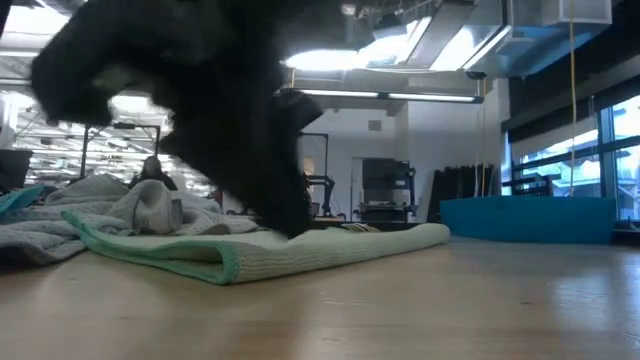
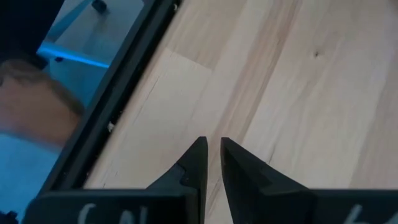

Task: Fold microfiber towels
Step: Fold the green microfiber cloth

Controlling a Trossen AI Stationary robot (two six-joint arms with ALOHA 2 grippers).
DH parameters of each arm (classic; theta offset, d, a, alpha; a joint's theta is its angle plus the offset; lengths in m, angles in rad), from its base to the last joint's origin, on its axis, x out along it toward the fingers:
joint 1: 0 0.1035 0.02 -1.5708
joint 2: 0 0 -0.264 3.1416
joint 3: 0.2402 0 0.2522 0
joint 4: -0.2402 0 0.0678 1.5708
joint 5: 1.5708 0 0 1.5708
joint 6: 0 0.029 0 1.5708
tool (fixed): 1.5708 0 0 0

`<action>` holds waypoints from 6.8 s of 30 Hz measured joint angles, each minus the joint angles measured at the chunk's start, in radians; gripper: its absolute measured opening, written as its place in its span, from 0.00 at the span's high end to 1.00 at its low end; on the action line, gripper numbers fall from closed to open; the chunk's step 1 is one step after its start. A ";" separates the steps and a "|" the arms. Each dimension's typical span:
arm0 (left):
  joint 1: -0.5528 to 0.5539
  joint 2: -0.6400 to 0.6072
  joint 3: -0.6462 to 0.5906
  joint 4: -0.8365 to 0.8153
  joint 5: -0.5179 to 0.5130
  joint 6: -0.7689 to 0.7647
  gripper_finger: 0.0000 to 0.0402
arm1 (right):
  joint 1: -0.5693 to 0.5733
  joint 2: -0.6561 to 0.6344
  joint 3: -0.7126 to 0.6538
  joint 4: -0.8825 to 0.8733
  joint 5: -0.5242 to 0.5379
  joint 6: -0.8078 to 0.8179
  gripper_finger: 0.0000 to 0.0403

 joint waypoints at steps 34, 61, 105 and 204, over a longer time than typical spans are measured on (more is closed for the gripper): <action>-0.012 0.018 -0.017 -0.091 -0.016 0.053 0.79 | 0.038 0.000 -0.001 -0.014 0.045 0.050 0.88; 0.017 0.306 0.236 0.371 -0.075 0.017 0.79 | 0.019 0.059 -0.001 0.189 0.252 -0.430 0.78; -0.067 0.138 0.310 -0.244 -0.424 -0.203 0.79 | -0.144 0.225 -0.001 0.291 0.221 -0.780 0.71; -0.159 0.144 0.205 -0.149 -0.168 -0.367 0.79 | -0.265 0.091 -0.001 0.391 0.515 -0.655 0.97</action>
